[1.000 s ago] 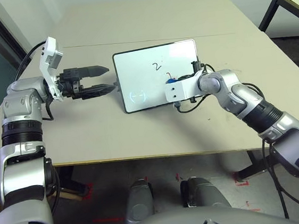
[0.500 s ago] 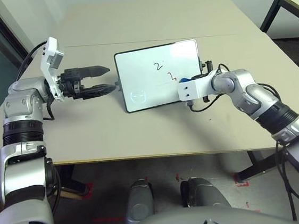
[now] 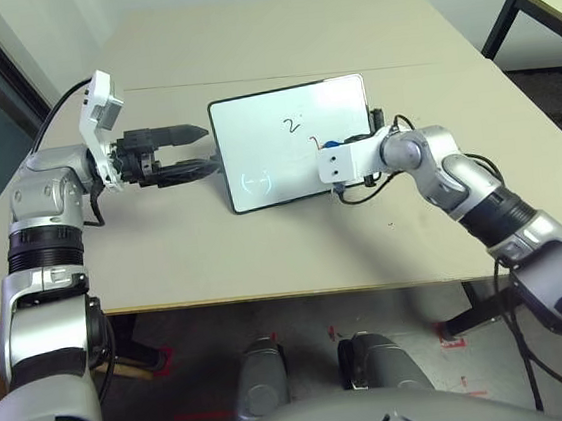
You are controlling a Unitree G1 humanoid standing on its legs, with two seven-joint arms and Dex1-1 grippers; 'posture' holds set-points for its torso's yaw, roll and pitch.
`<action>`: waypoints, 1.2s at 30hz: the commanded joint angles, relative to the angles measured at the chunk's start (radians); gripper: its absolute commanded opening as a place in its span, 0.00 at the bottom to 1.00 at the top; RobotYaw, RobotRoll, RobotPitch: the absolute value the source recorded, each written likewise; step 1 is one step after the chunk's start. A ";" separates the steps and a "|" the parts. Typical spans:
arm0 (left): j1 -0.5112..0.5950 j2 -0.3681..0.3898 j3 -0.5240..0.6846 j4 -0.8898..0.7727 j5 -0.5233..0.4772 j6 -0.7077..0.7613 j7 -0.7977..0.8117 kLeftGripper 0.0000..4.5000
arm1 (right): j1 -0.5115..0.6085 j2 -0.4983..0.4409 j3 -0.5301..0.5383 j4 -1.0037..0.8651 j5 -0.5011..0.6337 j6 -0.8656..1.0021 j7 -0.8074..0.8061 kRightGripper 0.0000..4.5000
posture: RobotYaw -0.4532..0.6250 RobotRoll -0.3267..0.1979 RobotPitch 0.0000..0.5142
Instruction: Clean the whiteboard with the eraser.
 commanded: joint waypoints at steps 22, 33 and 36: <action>-0.028 -0.002 -0.010 0.010 0.001 -0.012 -0.002 1.00 | 0.046 -0.099 -0.014 0.015 -0.014 -0.029 0.004 0.08 | 0.65 0.62 0.03; -0.037 -0.006 -0.013 0.022 0.005 -0.019 -0.003 1.00 | -0.001 -0.099 -0.015 0.054 -0.011 -0.045 -0.010 0.08 | 0.63 0.62 0.04; -0.037 -0.005 -0.012 0.021 0.005 -0.017 -0.002 1.00 | -0.031 -0.067 -0.002 0.078 -0.017 -0.054 -0.015 0.08 | 0.63 0.62 0.04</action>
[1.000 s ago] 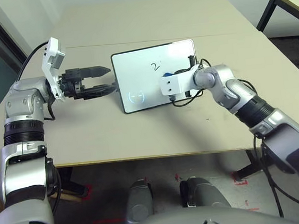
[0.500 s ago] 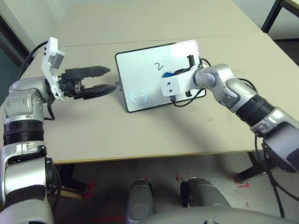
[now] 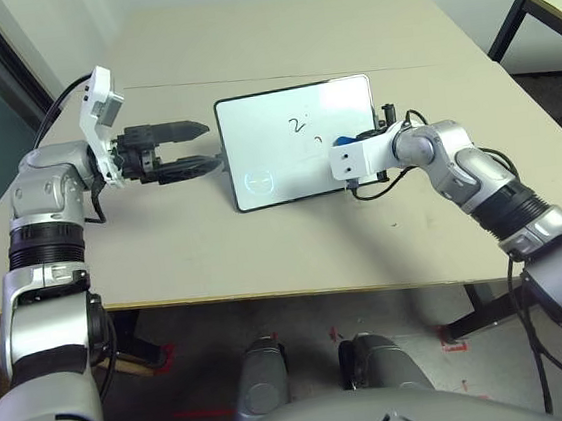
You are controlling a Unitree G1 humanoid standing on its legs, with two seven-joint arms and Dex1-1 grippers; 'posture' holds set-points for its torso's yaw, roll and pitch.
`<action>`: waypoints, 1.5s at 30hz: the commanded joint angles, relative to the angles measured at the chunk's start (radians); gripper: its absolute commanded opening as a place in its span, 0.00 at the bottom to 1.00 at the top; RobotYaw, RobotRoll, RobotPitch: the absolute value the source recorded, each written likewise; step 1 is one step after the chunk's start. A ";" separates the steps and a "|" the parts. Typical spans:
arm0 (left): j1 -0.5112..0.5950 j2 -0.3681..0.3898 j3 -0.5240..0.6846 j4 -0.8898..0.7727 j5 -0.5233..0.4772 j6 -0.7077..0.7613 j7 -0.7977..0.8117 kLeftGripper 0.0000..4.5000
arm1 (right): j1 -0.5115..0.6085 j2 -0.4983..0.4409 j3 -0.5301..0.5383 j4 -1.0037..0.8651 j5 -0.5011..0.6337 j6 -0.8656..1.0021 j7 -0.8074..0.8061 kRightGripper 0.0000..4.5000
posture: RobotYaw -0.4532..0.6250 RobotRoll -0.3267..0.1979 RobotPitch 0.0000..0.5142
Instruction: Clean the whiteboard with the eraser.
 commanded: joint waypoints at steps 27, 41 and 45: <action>-0.002 0.013 -0.005 -0.004 -0.001 0.000 -0.001 1.00 | -0.063 0.098 0.057 0.125 -0.081 -0.081 -0.035 0.06 | 0.65 0.62 0.03; -0.015 0.005 -0.009 0.010 0.003 -0.010 0.001 1.00 | -0.015 -0.043 0.013 0.059 -0.053 -0.113 -0.006 0.05 | 0.64 0.62 0.01; -0.015 0.006 -0.008 0.012 0.003 -0.011 0.003 1.00 | -0.020 -0.006 -0.037 -0.039 0.039 -0.079 0.061 0.05 | 0.64 0.62 0.01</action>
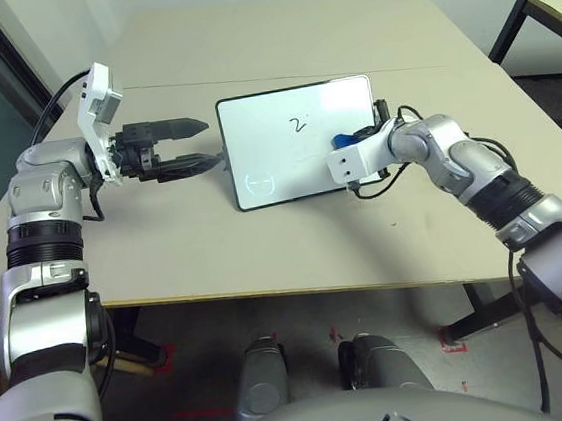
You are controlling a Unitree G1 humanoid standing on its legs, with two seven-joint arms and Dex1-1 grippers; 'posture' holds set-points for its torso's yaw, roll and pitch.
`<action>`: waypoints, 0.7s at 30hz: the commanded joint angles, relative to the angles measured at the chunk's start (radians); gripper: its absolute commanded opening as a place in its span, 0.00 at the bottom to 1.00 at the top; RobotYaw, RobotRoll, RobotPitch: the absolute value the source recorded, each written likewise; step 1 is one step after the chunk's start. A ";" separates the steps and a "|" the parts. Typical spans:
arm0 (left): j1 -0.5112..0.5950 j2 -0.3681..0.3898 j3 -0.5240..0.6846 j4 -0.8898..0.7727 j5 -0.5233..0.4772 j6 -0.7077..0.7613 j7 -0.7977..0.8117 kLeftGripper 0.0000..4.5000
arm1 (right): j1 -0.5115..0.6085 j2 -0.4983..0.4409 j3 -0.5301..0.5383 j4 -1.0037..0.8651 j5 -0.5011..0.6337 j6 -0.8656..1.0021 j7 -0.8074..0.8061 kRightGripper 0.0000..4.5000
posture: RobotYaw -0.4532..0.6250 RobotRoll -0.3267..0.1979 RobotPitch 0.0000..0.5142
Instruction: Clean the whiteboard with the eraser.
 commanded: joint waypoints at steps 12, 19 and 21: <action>-0.005 0.011 0.001 0.000 -0.002 0.004 0.004 1.00 | -0.070 0.110 -0.012 -0.001 -0.003 0.039 -0.058 0.04 | 0.65 0.62 0.02; 0.006 0.020 0.003 -0.013 -0.007 0.011 0.005 1.00 | -0.105 0.138 0.016 0.105 -0.045 0.017 -0.113 0.04 | 0.66 0.62 0.03; 0.008 0.020 0.004 -0.016 -0.008 0.013 0.006 1.00 | -0.114 0.151 0.024 0.133 -0.053 0.008 -0.125 0.04 | 0.66 0.62 0.03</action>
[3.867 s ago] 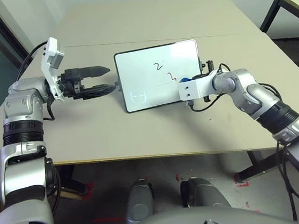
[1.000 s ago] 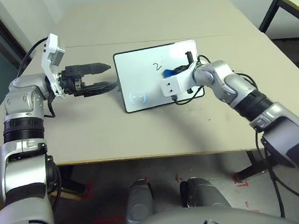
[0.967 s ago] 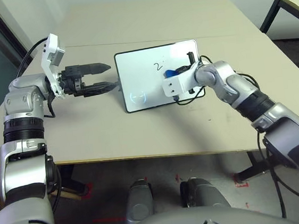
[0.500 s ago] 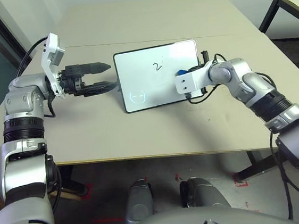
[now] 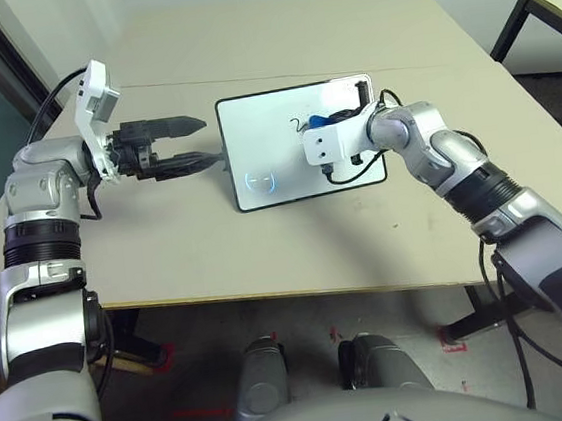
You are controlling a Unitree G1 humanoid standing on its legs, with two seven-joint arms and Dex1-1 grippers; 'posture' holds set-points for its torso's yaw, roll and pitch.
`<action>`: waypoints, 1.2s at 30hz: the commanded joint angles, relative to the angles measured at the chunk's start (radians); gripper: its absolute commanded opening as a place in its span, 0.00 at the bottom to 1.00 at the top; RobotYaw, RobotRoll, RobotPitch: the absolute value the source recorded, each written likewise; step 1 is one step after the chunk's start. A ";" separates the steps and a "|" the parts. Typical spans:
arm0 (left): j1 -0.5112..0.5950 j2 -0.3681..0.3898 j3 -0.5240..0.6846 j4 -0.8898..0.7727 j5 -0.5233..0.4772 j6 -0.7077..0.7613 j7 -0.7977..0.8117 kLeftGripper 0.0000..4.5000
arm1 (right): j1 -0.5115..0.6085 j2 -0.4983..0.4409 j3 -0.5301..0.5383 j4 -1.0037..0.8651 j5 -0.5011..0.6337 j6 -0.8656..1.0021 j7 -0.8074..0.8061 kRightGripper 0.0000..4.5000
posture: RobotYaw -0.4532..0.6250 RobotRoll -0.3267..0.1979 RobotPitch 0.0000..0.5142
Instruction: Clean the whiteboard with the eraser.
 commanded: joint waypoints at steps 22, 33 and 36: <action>-0.005 -0.003 -0.009 -0.012 -0.004 0.018 -0.003 1.00 | -0.053 0.119 0.073 0.122 -0.049 -0.051 -0.068 0.04 | 0.66 0.62 0.06; -0.001 0.001 -0.008 -0.008 0.000 0.012 -0.003 1.00 | -0.087 0.069 0.029 0.155 -0.034 -0.011 -0.077 0.04 | 0.66 0.62 0.04; 0.002 -0.001 -0.008 -0.011 -0.002 0.013 -0.003 1.00 | -0.100 0.052 0.021 0.168 -0.027 -0.006 -0.086 0.04 | 0.66 0.62 0.04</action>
